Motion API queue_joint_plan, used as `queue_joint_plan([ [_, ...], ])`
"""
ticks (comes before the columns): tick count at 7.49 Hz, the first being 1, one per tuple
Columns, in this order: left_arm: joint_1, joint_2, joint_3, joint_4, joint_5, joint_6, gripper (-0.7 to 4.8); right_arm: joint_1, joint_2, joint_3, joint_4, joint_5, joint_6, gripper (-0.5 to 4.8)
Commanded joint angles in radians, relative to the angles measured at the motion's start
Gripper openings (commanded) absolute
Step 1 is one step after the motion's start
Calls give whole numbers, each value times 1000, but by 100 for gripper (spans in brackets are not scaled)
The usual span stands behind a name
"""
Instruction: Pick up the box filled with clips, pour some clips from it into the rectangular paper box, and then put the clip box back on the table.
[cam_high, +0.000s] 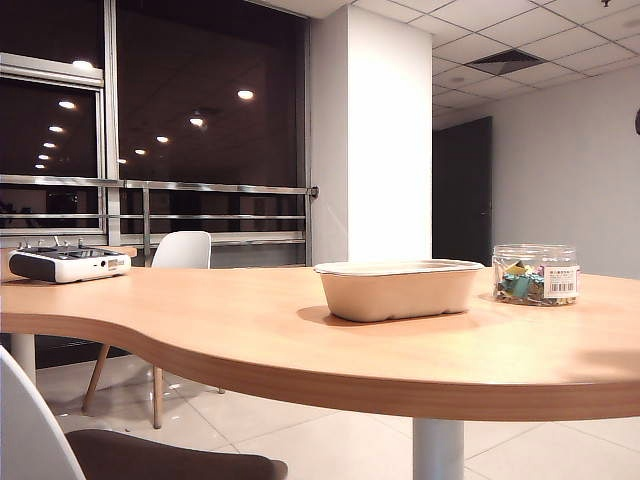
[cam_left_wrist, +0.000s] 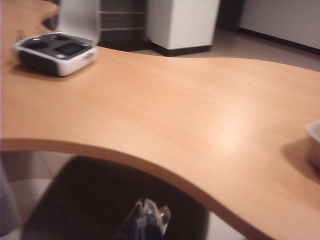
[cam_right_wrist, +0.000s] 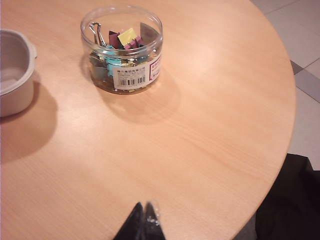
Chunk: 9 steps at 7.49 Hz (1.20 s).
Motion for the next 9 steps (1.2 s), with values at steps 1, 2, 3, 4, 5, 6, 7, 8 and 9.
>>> queue_joint_plan([
  [1,63,-196,-26,-161,62,162,-6,2,-2,6,8,1,4,-1],
  [2,63,-196,-26,-156,51,159,-5,2,-2,6,9,1,4,0],
  [3,63,-196,-26,-157,98,91,-5,2,-2,6,9,1,4,0],
  [4,63,-196,-26,-157,98,90,-5,2,-2,6,9,1,4,-1],
  [5,63,-196,-26,-157,98,90,-5,-7,-53,-2,5,-1,3,-1],
  [6,63,-196,-26,-157,97,90,-5,-26,-140,-19,19,11,3,-1],
  [7,63,-196,-26,-157,98,90,-5,-34,-188,-39,49,19,3,0],
  [8,63,-196,-26,-157,94,90,-5,-49,-492,-245,222,84,4,0],
  [9,63,-196,-26,-157,94,90,-5,-49,-574,-292,220,95,4,0],
])
